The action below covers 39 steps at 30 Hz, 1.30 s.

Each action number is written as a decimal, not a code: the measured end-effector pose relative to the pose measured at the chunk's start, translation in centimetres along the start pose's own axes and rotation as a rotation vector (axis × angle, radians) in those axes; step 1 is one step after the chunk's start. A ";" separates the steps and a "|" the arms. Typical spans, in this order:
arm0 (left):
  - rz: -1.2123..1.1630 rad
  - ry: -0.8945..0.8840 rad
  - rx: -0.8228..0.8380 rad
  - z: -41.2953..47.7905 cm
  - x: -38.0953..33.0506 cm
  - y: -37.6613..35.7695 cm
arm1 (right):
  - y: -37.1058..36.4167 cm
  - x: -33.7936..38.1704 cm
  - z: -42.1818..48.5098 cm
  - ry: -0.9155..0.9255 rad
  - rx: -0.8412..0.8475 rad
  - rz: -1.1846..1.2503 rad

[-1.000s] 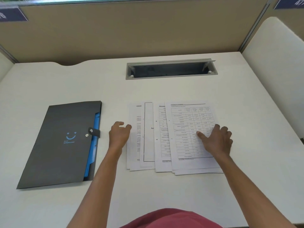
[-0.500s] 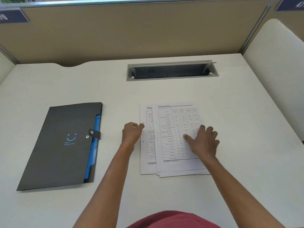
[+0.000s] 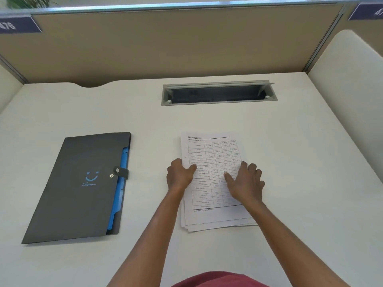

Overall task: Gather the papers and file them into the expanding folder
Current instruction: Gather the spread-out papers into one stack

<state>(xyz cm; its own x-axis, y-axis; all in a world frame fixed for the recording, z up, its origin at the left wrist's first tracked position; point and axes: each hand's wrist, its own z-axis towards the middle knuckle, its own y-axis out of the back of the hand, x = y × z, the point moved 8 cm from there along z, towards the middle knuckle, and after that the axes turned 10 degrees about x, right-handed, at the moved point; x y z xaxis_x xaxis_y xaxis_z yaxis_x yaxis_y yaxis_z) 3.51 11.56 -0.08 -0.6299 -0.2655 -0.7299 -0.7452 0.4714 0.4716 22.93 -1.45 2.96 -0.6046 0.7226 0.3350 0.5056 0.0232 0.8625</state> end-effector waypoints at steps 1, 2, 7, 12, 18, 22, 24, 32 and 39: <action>-0.032 -0.004 0.015 0.0 -0.1 -0.4 | -0.1 0.1 0.0 0.009 0.009 0.007; -0.083 -0.008 0.023 0.0 -0.2 -0.6 | -0.1 0.2 0.1 0.014 0.017 0.019; -0.308 -0.089 0.069 -0.4 -0.1 -0.6 | 1.5 -1.7 1.3 0.009 -0.035 0.241; -0.537 -0.242 0.182 -1.3 -1.6 0.4 | 3.0 -3.5 3.5 0.057 0.026 0.544; -0.610 -0.527 0.257 -2.3 -5.9 3.5 | 5.5 0.4 4.9 0.331 0.277 0.918; -0.658 -0.648 0.241 -2.5 -8.0 6.2 | 9.6 2.9 4.7 0.497 0.183 1.054; -0.666 -0.709 0.244 -2.8 -9.0 7.4 | 11.3 3.7 4.2 0.558 0.142 1.086; -0.532 -0.749 0.186 -3.4 -8.4 8.2 | 10.8 4.0 3.0 0.689 0.128 1.087; -0.478 -0.701 0.172 -3.1 -8.4 6.2 | 7.0 3.5 4.0 0.669 0.234 1.058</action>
<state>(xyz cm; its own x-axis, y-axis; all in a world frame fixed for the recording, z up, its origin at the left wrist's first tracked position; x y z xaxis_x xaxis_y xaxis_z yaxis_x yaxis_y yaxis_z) 3.48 14.09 10.52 0.0649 0.0858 -0.9942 -0.8168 0.5769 -0.0036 26.85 4.01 8.68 0.0023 -0.0233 0.9997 0.9839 -0.1788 -0.0064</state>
